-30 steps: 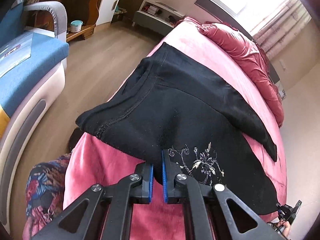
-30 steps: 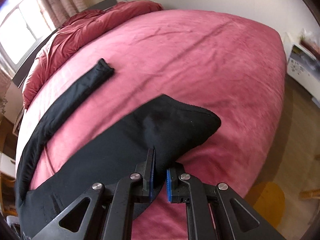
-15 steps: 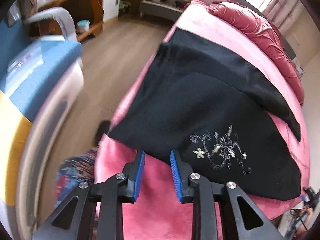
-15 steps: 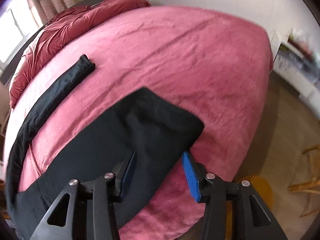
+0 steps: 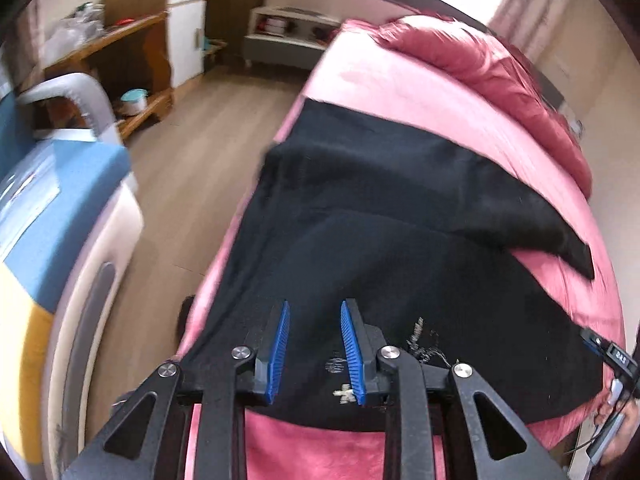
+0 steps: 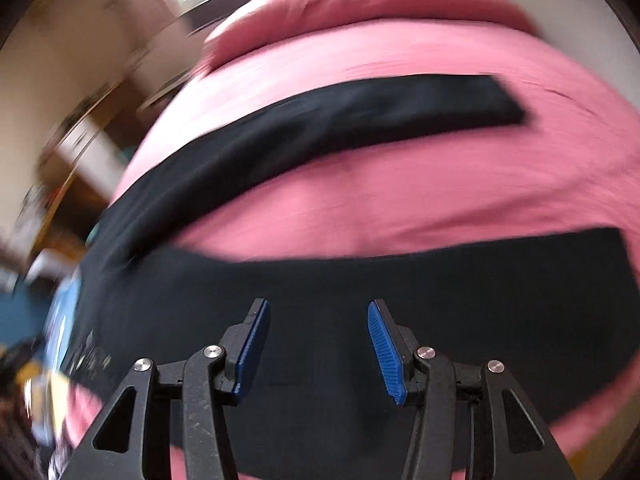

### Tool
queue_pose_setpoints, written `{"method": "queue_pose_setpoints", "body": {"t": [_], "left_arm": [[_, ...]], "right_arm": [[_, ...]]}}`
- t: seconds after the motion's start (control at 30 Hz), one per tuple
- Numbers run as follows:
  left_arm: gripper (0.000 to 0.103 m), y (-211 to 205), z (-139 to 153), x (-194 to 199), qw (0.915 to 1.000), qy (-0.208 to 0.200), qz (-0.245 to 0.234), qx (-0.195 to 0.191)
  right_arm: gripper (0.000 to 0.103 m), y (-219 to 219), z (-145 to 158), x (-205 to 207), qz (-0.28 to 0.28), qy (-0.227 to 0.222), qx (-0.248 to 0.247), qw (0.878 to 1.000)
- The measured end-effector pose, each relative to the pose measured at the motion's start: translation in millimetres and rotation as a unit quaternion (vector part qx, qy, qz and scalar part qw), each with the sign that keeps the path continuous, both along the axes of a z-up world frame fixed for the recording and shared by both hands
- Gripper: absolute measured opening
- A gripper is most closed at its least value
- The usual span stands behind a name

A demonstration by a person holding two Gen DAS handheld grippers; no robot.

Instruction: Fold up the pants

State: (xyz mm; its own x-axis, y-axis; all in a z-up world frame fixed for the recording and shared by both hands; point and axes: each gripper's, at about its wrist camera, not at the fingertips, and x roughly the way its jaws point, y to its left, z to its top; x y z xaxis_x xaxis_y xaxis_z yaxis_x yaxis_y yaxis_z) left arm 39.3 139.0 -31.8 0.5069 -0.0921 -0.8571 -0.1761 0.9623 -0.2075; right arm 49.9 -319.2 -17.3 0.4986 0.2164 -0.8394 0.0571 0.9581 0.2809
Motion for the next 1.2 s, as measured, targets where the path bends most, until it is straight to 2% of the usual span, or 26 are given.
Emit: {"method": "queue_pose_setpoints", "body": {"t": [0.17, 0.33, 0.4, 0.5, 0.6, 0.73, 0.87, 1.0, 1.07, 1.13, 1.2], "left_arm": [[0.027, -15, -27, 16, 0.9994, 0.026, -0.020, 0.015], [0.027, -11, -52, 30, 0.9977, 0.054, -0.012, 0.038], [0.027, -5, -57, 36, 0.9977, 0.058, -0.005, 0.035], [0.027, 0, -48, 44, 0.9981, 0.057, -0.004, 0.023], [0.027, 8, -22, 59, 0.9997, 0.025, -0.005, 0.002], [0.031, 13, 3, 97, 0.9999, -0.003, -0.012, 0.006], [0.038, 16, 12, 153, 0.9996, -0.016, -0.023, 0.001], [0.044, 23, 1, 206, 0.9997, 0.006, -0.022, -0.012], [0.046, 26, -7, 228, 0.9999, 0.015, -0.005, -0.003], [0.051, 30, -13, 250, 0.9997, 0.023, -0.003, 0.003], [0.062, 34, -19, 264, 0.9996, 0.022, 0.014, 0.009]], "right_arm": [[0.052, 63, -16, 23, 0.071, 0.014, 0.017, 0.997], [0.052, 92, -34, 44, 0.093, 0.029, 0.007, 0.995], [0.052, 96, -46, 52, 0.094, 0.046, 0.000, 0.994], [0.052, 103, -60, 58, 0.092, 0.059, -0.017, 0.994], [0.062, 108, -60, 58, 0.101, 0.049, -0.012, 0.994], [0.067, 115, -60, 56, 0.110, 0.042, -0.019, 0.993], [0.070, 114, -59, 58, 0.105, 0.044, -0.010, 0.993], [0.071, 112, -59, 63, 0.103, 0.047, 0.001, 0.994], [0.072, 112, -61, 64, 0.102, 0.048, 0.006, 0.994], [0.073, 114, -62, 65, 0.099, 0.047, 0.011, 0.994], [0.076, 114, -62, 64, 0.099, 0.047, 0.013, 0.994]]}}
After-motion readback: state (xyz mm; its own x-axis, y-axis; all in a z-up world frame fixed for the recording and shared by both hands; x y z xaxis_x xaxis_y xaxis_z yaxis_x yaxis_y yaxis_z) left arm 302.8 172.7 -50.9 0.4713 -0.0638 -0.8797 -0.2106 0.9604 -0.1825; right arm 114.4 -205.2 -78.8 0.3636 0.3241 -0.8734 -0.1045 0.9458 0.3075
